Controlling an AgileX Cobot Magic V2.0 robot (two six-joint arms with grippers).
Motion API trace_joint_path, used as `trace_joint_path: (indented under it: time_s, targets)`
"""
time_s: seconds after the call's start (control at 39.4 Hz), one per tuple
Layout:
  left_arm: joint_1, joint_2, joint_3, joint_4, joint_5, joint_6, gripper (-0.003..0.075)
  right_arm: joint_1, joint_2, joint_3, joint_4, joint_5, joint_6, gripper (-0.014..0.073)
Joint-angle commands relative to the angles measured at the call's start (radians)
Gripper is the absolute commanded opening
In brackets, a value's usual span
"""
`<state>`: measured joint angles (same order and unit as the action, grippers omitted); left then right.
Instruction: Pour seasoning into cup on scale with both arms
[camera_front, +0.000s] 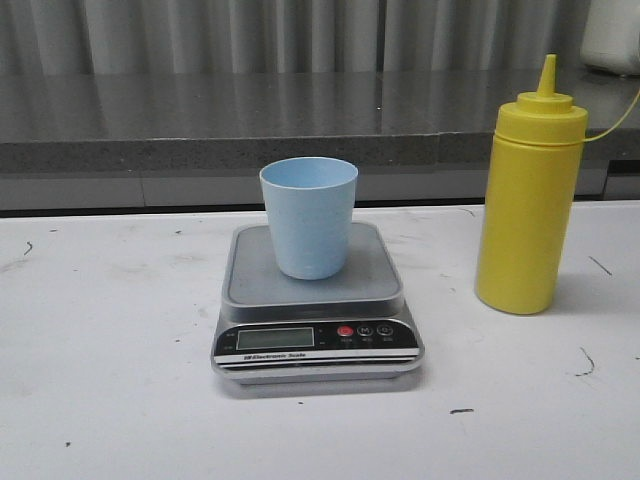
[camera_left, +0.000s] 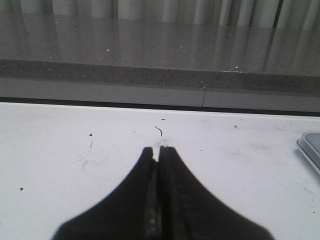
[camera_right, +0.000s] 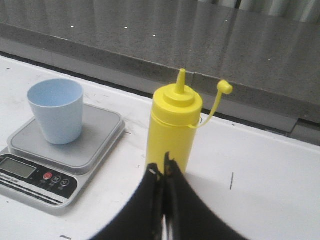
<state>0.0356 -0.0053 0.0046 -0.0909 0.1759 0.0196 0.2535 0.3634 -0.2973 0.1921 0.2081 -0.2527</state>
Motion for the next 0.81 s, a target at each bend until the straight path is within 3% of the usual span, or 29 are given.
trace_joint_path:
  time_s: [0.0,0.23,0.43,0.56,0.79]
  targets:
    - [0.0,-0.018,0.025,-0.002,-0.088,-0.009,-0.002,-0.038,-0.056,0.042,-0.106,-0.137,0.12,-0.0069]
    - [0.0,-0.018,0.025,-0.002,-0.088,-0.009,-0.002,-0.185,-0.21,0.207,-0.263,-0.187,0.386,-0.0069]
    - [0.0,-0.018,0.025,-0.002,-0.088,-0.009,-0.002,-0.238,-0.335,0.322,-0.265,-0.184,0.382,-0.0069]
    - [0.0,-0.018,0.025,-0.002,-0.088,-0.009,-0.002,-0.24,-0.393,0.318,-0.266,-0.09,0.362,-0.0069]
    - [0.0,-0.016,0.025,-0.002,-0.088,-0.009,-0.002,-0.24,-0.39,0.318,-0.266,-0.08,0.336,-0.0069]
